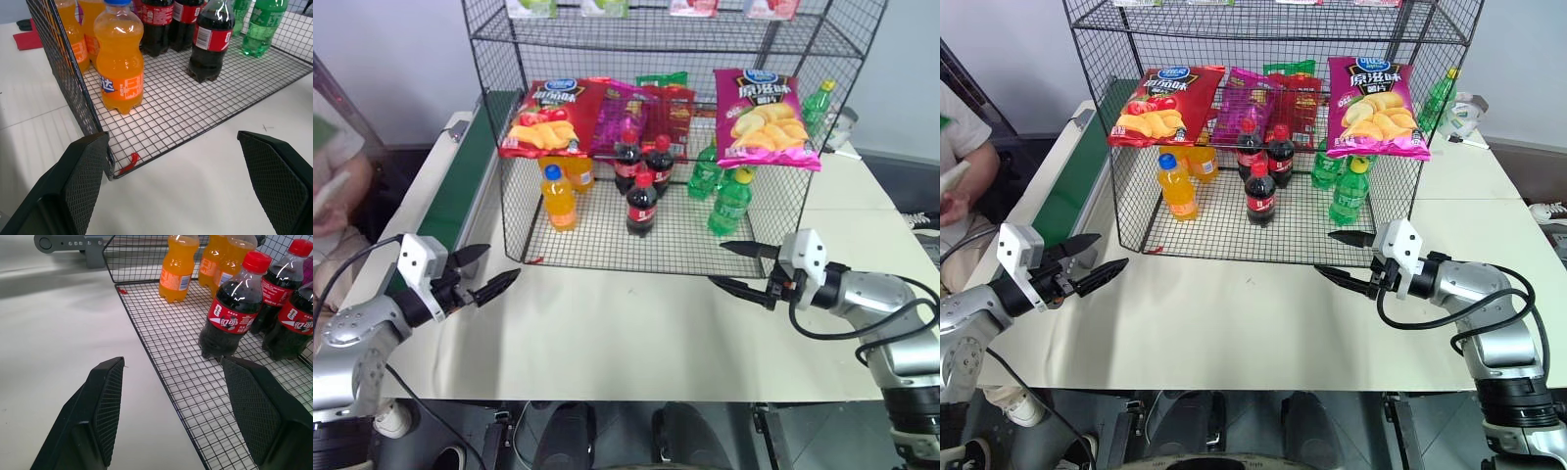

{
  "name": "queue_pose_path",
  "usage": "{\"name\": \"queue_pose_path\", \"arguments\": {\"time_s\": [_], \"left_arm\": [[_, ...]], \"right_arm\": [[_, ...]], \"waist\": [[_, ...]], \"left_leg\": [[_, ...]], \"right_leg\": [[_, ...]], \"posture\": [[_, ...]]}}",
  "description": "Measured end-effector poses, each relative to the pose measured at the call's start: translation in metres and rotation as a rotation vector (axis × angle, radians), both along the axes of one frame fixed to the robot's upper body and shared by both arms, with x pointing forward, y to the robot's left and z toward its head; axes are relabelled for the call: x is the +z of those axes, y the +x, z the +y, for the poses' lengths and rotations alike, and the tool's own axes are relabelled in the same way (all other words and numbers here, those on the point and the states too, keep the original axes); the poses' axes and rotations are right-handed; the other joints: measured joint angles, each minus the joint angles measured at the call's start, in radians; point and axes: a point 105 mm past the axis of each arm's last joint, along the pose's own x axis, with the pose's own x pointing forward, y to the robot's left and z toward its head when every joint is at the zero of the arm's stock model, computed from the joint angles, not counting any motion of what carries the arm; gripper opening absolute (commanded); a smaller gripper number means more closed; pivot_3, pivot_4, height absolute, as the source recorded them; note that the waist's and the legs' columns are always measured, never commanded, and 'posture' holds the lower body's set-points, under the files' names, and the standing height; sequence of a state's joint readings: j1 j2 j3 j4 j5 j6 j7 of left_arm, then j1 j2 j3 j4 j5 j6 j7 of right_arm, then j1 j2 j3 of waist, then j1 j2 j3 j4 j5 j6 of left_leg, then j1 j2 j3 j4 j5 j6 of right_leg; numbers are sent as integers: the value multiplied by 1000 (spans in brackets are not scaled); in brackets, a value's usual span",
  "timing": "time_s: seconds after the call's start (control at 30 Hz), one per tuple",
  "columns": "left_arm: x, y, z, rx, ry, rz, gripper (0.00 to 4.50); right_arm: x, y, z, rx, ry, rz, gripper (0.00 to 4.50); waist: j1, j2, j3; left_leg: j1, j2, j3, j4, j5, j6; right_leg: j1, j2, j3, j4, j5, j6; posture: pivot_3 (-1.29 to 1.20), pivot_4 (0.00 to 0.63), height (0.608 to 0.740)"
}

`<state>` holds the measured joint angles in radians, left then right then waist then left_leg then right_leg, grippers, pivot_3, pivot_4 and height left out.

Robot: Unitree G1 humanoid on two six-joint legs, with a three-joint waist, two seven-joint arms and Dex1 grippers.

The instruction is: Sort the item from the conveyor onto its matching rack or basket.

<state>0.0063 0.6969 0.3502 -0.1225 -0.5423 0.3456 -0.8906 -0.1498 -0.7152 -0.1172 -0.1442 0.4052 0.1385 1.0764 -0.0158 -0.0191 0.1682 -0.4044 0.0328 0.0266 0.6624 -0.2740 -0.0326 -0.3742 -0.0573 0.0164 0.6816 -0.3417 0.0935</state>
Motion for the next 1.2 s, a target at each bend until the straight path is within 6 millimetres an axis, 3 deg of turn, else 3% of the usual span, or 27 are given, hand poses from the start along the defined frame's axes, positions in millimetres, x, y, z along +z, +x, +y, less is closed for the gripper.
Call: {"name": "queue_pose_path", "arguments": {"time_s": [0.73,1.2], "left_arm": [[0,-11,-2,-72,-42,46,4500],[3,-8,0,-40,-6,11,4500]], "right_arm": [[0,7,6,18,-7,-13,3266],[-3,7,13,51,-16,-14,3266]], "waist": [[-1,0,0],[-1,0,0]], "left_leg": [[0,0,0,0,0,0],[0,0,0,0,0,0]], "right_leg": [[0,0,0,0,0,0],[0,0,0,0,0,0]], "posture": [[0,150,739],[0,150,739]]}}
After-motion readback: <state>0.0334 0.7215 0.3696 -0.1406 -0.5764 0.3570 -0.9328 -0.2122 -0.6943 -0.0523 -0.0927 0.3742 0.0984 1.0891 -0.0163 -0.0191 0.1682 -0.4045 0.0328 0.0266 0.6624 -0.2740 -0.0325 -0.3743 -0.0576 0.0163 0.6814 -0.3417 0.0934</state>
